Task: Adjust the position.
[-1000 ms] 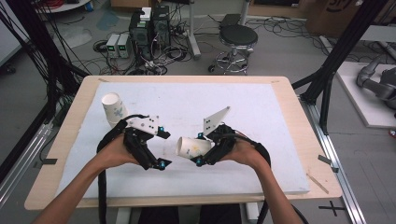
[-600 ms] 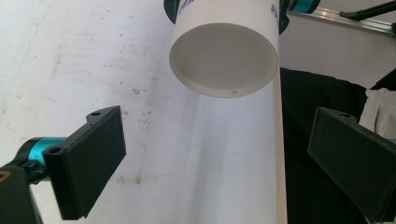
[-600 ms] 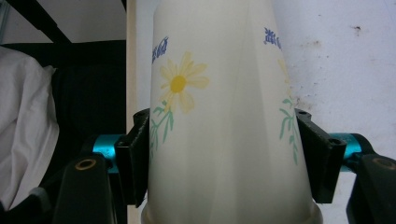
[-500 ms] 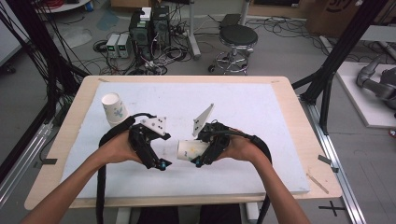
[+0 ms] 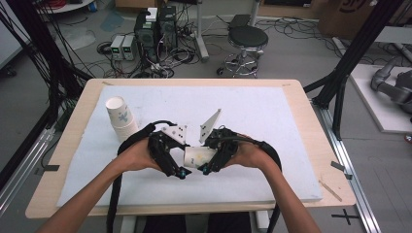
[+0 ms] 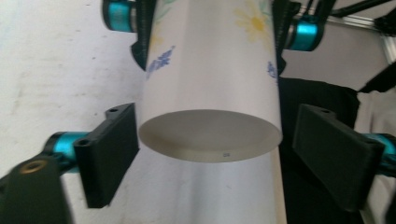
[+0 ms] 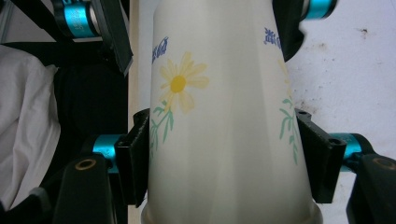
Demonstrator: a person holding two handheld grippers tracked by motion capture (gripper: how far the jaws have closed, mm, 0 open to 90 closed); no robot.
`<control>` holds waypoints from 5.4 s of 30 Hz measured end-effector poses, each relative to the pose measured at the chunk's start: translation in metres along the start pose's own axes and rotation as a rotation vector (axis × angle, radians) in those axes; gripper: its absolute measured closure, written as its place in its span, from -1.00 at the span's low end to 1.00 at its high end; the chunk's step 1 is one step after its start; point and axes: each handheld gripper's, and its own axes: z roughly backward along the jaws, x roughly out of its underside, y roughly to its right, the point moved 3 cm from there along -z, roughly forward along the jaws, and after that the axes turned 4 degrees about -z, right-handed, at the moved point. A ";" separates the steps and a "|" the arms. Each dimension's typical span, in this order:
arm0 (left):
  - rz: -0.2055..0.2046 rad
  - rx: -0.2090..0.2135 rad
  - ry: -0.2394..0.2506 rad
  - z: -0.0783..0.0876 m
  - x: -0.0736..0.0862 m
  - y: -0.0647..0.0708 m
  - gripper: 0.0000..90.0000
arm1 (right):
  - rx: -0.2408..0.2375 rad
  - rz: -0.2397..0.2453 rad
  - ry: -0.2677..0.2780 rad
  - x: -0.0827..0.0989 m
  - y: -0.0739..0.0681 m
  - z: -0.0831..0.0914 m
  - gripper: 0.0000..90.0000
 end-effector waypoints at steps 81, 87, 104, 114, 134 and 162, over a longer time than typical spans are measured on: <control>0.035 -0.054 0.726 -0.013 0.059 0.012 -0.18 | -0.075 -0.043 0.743 0.042 -0.004 -0.008 -0.71; 0.028 -0.043 0.718 -0.017 0.055 0.012 -0.18 | -0.095 -0.037 0.748 0.040 -0.005 -0.009 -0.68; 0.016 -0.028 0.693 -0.021 0.053 0.014 -0.18 | -0.144 0.004 0.741 0.038 -0.008 -0.013 -0.35; 0.007 -0.023 0.691 -0.021 0.053 0.014 -0.17 | -0.148 0.016 0.746 0.039 -0.009 -0.013 -0.29; 0.097 -0.102 0.577 -0.008 0.065 0.014 -0.96 | -0.117 -0.004 0.727 0.044 -0.007 -0.005 -0.25; 0.360 -0.614 0.480 0.027 0.163 0.015 -0.96 | 0.270 -0.337 0.154 0.012 0.048 0.006 -0.23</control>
